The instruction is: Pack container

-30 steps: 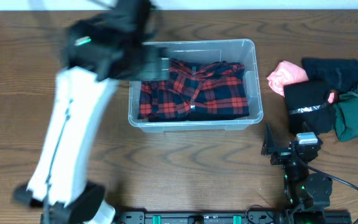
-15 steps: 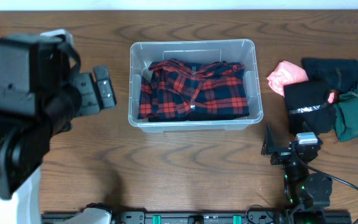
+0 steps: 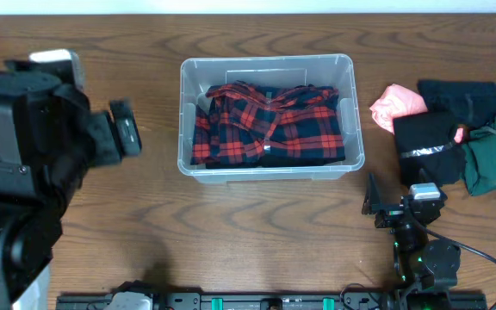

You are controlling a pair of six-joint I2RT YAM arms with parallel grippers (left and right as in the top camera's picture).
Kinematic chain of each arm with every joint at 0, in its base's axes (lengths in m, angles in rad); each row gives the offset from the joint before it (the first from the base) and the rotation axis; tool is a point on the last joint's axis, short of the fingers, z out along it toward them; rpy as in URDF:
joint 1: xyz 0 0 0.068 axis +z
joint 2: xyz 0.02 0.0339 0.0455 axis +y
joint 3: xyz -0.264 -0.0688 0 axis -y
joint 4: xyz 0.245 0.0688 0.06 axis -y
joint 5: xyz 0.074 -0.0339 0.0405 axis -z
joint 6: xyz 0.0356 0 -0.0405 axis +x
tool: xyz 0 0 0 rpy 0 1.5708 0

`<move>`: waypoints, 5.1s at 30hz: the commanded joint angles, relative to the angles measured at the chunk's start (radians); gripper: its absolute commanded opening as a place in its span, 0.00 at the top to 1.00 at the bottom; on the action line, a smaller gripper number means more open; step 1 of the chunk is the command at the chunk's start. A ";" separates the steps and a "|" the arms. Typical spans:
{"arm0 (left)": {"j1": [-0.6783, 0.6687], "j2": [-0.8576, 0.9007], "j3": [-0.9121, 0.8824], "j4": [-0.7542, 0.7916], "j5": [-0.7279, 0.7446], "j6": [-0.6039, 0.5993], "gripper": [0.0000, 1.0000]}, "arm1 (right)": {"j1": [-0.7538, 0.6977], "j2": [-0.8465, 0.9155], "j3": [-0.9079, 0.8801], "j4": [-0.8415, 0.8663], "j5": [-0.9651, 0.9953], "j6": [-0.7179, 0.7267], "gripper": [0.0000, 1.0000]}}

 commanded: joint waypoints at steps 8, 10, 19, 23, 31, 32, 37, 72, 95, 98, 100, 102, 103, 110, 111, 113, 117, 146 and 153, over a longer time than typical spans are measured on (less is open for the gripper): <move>0.201 -0.433 -0.759 0.669 0.113 0.024 0.02 | -0.013 -0.005 -0.003 -0.002 0.003 0.003 0.01; 0.216 -0.520 -0.905 0.785 0.135 0.024 0.02 | -0.013 -0.005 -0.003 -0.002 0.003 0.003 0.01; 0.222 -0.869 -1.419 1.151 0.164 -0.021 0.02 | -0.013 -0.005 -0.003 -0.002 0.003 0.003 0.01; 0.222 -0.991 -1.582 1.254 0.164 -0.063 0.02 | -0.013 -0.005 -0.003 -0.002 0.003 0.003 0.01; 0.206 -1.155 -1.785 1.386 0.164 -0.082 0.02 | -0.013 -0.005 -0.003 -0.002 0.003 0.003 0.01; 0.204 -1.169 -1.804 1.389 0.164 -0.083 0.02 | -0.013 -0.005 -0.003 -0.002 0.003 0.003 0.01; 0.204 -1.207 -1.869 1.395 0.163 -0.082 0.02 | -0.013 -0.005 -0.003 -0.002 0.003 0.003 0.01; 0.205 -1.214 -1.966 1.259 0.163 -0.079 0.02 | -0.013 -0.005 -0.003 -0.002 0.003 0.003 0.01; 0.205 -1.214 -1.966 1.259 0.163 -0.079 0.02 | -0.050 0.223 0.330 -0.112 -0.021 0.118 0.01; 0.205 -1.214 -1.966 1.259 0.163 -0.079 0.02 | -0.073 0.455 0.552 -0.230 -0.021 0.107 0.01; 0.205 -1.214 -1.966 1.259 0.163 -0.079 0.02 | -0.087 0.620 0.713 -0.344 -0.021 0.107 0.01; 0.205 -1.214 -1.966 1.259 0.163 -0.079 0.02 | -0.101 0.784 0.874 -0.455 -0.021 0.098 0.01; 0.205 -1.214 -1.966 1.259 0.163 -0.079 0.02 | -0.106 0.868 0.955 -0.509 -0.021 0.080 0.01; 0.205 -1.214 -1.966 1.259 0.163 -0.079 0.02 | -0.109 1.265 1.302 -0.754 -0.043 0.051 0.01; 0.205 -1.214 -1.966 1.259 0.163 -0.079 0.02 | -0.109 1.302 1.316 -0.774 -0.043 0.050 0.01; 0.205 -1.214 -1.966 1.259 0.163 -0.079 0.02 | -0.110 1.342 1.318 -0.784 -0.043 0.024 0.01; 0.205 -1.214 -1.966 1.259 0.163 -0.079 0.02 | -0.140 1.397 1.318 -0.806 0.006 0.104 0.01; 0.205 -1.214 -1.966 1.259 0.163 -0.079 0.02 | -0.354 1.678 1.318 -0.628 -0.029 -0.051 0.16; 0.205 -1.214 -1.966 1.259 0.163 -0.079 0.02 | -0.356 1.754 1.318 -0.592 -0.032 -0.058 0.19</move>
